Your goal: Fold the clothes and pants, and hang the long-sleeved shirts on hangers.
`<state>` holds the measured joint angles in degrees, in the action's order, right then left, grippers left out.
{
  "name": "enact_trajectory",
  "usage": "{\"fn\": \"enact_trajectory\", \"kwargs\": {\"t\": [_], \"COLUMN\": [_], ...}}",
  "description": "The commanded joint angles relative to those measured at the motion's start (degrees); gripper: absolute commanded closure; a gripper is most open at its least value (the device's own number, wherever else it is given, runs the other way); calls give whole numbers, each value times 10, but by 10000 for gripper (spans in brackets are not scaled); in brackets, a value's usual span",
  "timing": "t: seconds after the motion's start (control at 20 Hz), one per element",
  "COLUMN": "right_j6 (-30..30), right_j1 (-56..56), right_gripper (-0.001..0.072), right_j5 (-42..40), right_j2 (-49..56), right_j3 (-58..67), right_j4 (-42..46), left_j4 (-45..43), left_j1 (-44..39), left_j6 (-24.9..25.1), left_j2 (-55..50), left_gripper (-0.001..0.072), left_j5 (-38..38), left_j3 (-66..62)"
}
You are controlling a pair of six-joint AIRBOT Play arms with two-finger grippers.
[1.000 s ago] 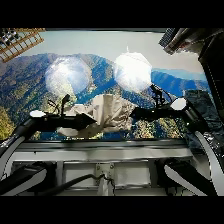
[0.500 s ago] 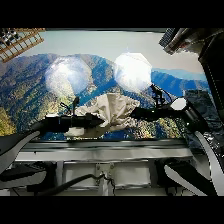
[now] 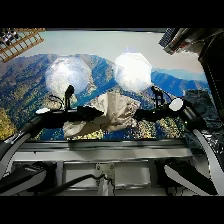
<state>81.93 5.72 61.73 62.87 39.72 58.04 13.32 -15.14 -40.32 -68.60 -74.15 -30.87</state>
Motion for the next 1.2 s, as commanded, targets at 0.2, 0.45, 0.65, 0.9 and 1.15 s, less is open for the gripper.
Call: {"fn": "enact_trajectory", "kwargs": {"t": [0.2, 0.45, 0.65, 0.9, 1.15], "right_j6": [-52, -81, -90, -90, -127], "right_j1": [0, 1, 26, 66, 68], "right_gripper": [11, 14, 272, 674, 678], "right_j5": [-52, -57, -87, -114, -114], "right_j2": [80, 108, 108, 108, 83], "right_j3": [0, 0, 0, 0, 2], "right_j4": [-72, -130, -144, -147, -193], "left_j4": [4, 5, 5, 6, 59], "left_j1": [4, 4, 4, 4, 5], "left_j6": [-17, -17, -17, -17, -12], "left_j2": [66, 66, 66, 66, 83], "left_gripper": [707, 707, 707, 708, 709], "left_j5": [17, 23, 28, 28, 26], "left_j3": [-2, -2, -2, -2, -5]}}
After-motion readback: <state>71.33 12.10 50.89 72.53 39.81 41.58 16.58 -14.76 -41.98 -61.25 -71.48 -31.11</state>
